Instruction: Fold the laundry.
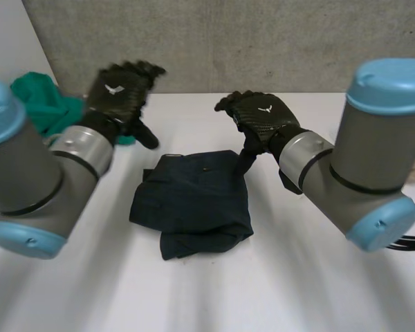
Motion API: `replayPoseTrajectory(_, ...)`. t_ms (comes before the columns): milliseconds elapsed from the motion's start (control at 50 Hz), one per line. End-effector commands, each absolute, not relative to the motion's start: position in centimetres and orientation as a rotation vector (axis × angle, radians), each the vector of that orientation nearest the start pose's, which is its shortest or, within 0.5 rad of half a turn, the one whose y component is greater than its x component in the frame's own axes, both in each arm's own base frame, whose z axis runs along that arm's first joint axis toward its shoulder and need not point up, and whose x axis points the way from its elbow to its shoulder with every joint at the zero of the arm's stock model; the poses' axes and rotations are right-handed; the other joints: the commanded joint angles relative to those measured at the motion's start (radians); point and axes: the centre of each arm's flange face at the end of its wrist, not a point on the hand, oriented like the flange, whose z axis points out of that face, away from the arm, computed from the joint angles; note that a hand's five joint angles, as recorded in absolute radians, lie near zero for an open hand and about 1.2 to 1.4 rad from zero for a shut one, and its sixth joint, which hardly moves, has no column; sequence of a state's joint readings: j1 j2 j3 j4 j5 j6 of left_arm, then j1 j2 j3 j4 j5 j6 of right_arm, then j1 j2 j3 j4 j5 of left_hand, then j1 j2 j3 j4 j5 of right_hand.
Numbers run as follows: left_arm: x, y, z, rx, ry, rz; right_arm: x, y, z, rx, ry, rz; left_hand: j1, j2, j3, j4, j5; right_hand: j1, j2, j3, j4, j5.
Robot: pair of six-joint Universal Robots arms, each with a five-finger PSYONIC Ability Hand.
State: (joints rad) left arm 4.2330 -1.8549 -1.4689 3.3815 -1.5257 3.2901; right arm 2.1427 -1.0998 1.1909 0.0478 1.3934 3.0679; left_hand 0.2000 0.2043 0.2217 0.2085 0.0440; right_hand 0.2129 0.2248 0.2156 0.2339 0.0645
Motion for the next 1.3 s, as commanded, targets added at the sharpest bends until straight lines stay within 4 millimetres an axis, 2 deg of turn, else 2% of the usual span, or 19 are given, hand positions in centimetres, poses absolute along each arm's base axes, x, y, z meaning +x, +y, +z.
replayPoseTrajectory(20, -31.4, -28.8, 22.8, 0.844, 2.446, -2.212, 35.9, -28.1, 22.9, -0.715, 2.032, -1.518, 0.014, 0.009, -0.008, 0.005, -0.005, -0.038, -0.05, -0.041, -0.059, -0.064)
replayPoseTrajectory(120, -31.2, -29.5, 20.9, 0.804, 2.511, -2.048, 36.7, -29.0, 21.3, -0.677, 2.107, -1.405, 0.014, 0.009, -0.008, 0.005, -0.005, -0.038, -0.05, -0.041, -0.059, -0.064)
replayPoseTrajectory(180, -31.1, -28.8, 19.3, 0.823, 2.581, -1.91, 37.4, -28.9, 20.0, -0.695, 2.14, -1.362, 0.019, 0.015, -0.002, 0.011, 0.001, -0.038, -0.05, -0.041, -0.059, -0.064)
replayPoseTrajectory(300, -31.6, -25.0, 16.6, 0.952, 2.684, -1.702, 37.7, -28.9, 17.6, -0.744, 2.204, -1.332, 0.022, 0.018, 0.001, 0.014, 0.004, -0.038, -0.05, -0.041, -0.059, -0.064)
replayPoseTrajectory(400, -31.4, -23.4, 15.4, 0.986, 2.7, -1.628, 37.8, -28.0, 16.1, -0.884, 2.242, -1.346, 0.025, 0.021, 0.004, 0.017, 0.007, -0.038, -0.05, -0.041, -0.059, -0.064)
replayPoseTrajectory(540, -31.3, -23.1, 15.6, 0.931, 2.642, -1.656, 37.2, -26.8, 14.4, -1.054, 2.276, -1.343, 0.025, 0.021, 0.004, 0.017, 0.007, -0.038, -0.05, -0.041, -0.059, -0.064)
replayPoseTrajectory(680, -31.7, -24.3, 16.3, 0.888, 2.568, -1.802, 37.0, -26.4, 14.7, -1.078, 2.178, -1.493, 0.025, 0.021, 0.004, 0.017, 0.007, -0.038, -0.05, -0.041, -0.059, -0.064)
replayPoseTrajectory(860, -31.4, -24.1, 14.4, 0.987, 2.532, -1.712, 36.6, -26.4, 13.3, -1.105, 2.163, -1.569, 0.022, 0.018, 0.001, 0.014, 0.004, -0.038, -0.05, -0.041, -0.059, -0.064)
replayPoseTrajectory(1060, -31.4, -23.9, 14.1, 0.993, 2.538, -1.699, 36.5, -26.3, 12.8, -1.127, 2.174, -1.565, 0.025, 0.021, 0.004, 0.017, 0.007, -0.038, -0.05, -0.041, -0.059, -0.064)
replayPoseTrajectory(1100, -31.4, -23.9, 14.3, 0.995, 2.537, -1.704, 36.5, -26.4, 13.1, -1.123, 2.168, -1.576, 0.022, 0.018, 0.001, 0.014, 0.004, -0.038, -0.05, -0.041, -0.059, -0.064)
replayPoseTrajectory(1180, -31.6, -24.2, 15.8, 0.98, 2.509, -1.772, 36.4, -26.5, 14.8, -1.091, 2.146, -1.617, 0.022, 0.018, 0.001, 0.014, 0.004, -0.038, -0.05, -0.041, -0.059, -0.064)
replayPoseTrajectory(1200, -31.7, -24.4, 17.6, 0.956, 2.477, -1.848, 36.2, -26.4, 16.2, -1.072, 2.127, -1.647, 0.019, 0.015, -0.002, 0.011, 0.001, -0.038, -0.05, -0.041, -0.059, -0.064)
replayPoseTrajectory(1300, -31.4, -25.0, 24.1, 0.927, 2.365, -2.134, 34.8, -25.3, 20.1, -1.0, 2.057, -1.785, 0.013, 0.009, -0.008, 0.005, -0.005, -0.038, -0.05, -0.041, -0.059, -0.064)
